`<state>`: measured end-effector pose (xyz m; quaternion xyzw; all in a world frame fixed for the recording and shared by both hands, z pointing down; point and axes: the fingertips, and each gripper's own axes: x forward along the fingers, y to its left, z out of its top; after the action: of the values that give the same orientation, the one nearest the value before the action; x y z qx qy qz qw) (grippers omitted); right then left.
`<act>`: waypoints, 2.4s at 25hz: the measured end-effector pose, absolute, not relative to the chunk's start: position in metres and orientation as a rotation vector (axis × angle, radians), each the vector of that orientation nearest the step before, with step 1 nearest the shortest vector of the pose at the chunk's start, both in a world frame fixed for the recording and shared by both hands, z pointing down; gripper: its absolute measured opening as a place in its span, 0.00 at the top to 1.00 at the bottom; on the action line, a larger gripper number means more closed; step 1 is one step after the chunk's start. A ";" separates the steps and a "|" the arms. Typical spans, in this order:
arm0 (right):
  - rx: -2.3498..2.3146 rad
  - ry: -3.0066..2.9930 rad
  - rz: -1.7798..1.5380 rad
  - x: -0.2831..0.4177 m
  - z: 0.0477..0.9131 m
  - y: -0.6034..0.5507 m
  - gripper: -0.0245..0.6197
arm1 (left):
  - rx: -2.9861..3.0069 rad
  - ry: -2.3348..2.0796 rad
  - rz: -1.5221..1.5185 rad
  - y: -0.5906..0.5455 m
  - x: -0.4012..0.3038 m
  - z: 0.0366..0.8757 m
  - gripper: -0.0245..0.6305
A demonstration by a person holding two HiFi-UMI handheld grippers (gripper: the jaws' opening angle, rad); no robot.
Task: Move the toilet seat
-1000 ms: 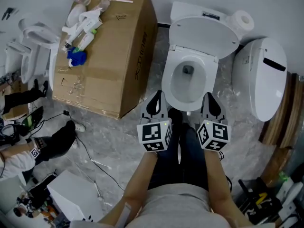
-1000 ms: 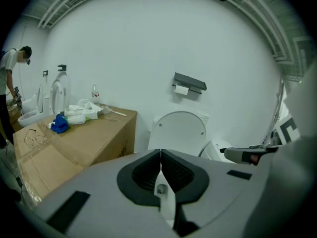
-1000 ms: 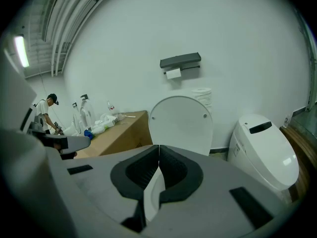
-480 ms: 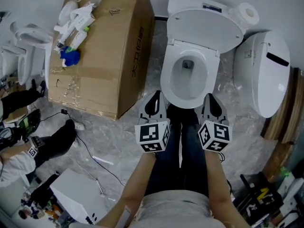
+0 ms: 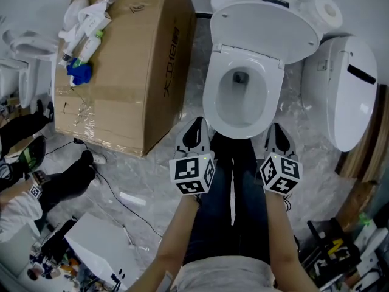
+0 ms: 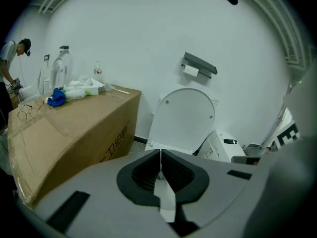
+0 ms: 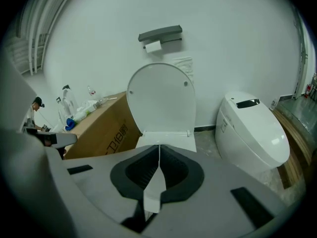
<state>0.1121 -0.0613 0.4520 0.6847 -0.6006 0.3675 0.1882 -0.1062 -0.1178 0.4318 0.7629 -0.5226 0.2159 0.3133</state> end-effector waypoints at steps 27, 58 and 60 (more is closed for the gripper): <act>1.773 -1.667 1.235 0.150 0.585 -0.028 0.80 | 1.850 -1.221 0.688 -0.095 -0.084 0.572 0.84; 1.738 -1.514 1.527 0.169 0.727 0.020 0.62 | 1.653 -1.147 0.820 -0.054 -0.099 0.721 0.63; 1.727 -1.516 1.545 0.166 0.733 0.020 0.60 | 1.640 -1.147 0.816 -0.052 -0.099 0.726 0.63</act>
<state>0.1660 0.0196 0.7325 0.6130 -0.5380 0.5483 0.1849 -0.0986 -0.0522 0.7263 0.6694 -0.4684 0.3332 0.4707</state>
